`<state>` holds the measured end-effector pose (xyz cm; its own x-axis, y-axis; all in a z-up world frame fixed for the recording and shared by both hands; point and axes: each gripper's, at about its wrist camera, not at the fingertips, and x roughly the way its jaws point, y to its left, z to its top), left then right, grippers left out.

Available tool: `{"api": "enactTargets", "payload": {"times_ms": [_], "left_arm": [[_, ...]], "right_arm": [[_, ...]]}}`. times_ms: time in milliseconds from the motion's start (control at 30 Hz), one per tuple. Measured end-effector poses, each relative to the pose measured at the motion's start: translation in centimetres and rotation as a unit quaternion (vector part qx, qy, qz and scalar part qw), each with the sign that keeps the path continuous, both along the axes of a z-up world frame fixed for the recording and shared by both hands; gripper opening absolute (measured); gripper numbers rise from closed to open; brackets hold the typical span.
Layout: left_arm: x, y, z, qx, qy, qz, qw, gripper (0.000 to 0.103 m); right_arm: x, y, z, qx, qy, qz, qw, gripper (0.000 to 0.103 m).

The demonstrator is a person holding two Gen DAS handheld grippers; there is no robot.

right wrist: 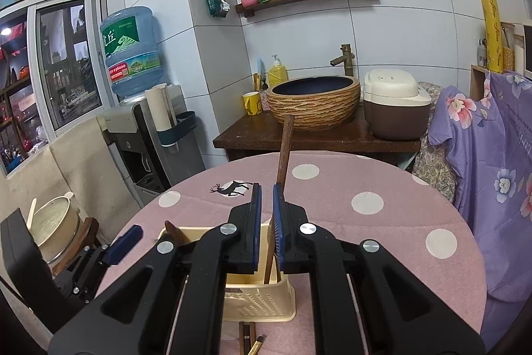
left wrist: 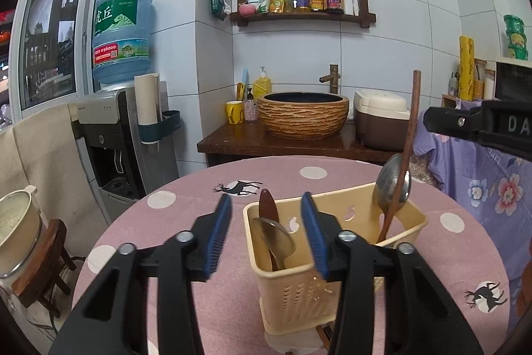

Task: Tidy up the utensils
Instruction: 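Drop the plastic spoon and chopstick into the holder, opening both tools, then bring both tools back toward the remaining chopsticks on the table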

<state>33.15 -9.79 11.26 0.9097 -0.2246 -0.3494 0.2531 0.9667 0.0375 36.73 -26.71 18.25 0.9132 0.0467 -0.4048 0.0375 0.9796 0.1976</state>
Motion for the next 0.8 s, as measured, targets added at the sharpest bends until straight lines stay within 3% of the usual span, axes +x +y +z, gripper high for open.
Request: {"api": "enactTargets", "payload": {"times_ms": [67,100,133,267,333,633,800], "left_arm": [[-0.9,0.5,0.2,-0.009,-0.004,-0.002,0.9999,0.069],[-1.5,0.8,0.3,-0.015,-0.006,-0.003,0.9999,0.072],[-1.9,1.0,0.3,-0.017,-0.005,-0.004,0.9998,0.074],[-3.4,2.1,-0.4,-0.021,0.024,-0.012,0.9994,0.087],[-3.9,2.6,-1.2,-0.016,0.051,-0.017,0.9984,0.088],[-6.6,5.5,-6.9,-0.012,0.149,-0.012,0.9887,0.088],[-7.3,5.7,-9.2,-0.011,0.188,-0.019,0.9819,0.078]], "right_arm": [[-0.7,0.0,-0.1,-0.001,0.001,0.000,1.000,0.027],[-1.1,0.0,-0.2,0.001,0.000,-0.001,1.000,0.043],[-1.6,-0.1,-0.3,0.002,-0.003,-0.005,1.000,0.048],[-3.5,0.1,-1.1,-0.012,0.013,-0.012,1.000,0.053],[-4.4,0.2,-1.8,-0.016,0.023,-0.010,1.000,0.058],[-7.8,0.8,-8.4,-0.052,0.110,0.015,0.993,0.061],[-8.4,0.7,-13.0,-0.038,0.177,0.021,0.983,0.061]]}}
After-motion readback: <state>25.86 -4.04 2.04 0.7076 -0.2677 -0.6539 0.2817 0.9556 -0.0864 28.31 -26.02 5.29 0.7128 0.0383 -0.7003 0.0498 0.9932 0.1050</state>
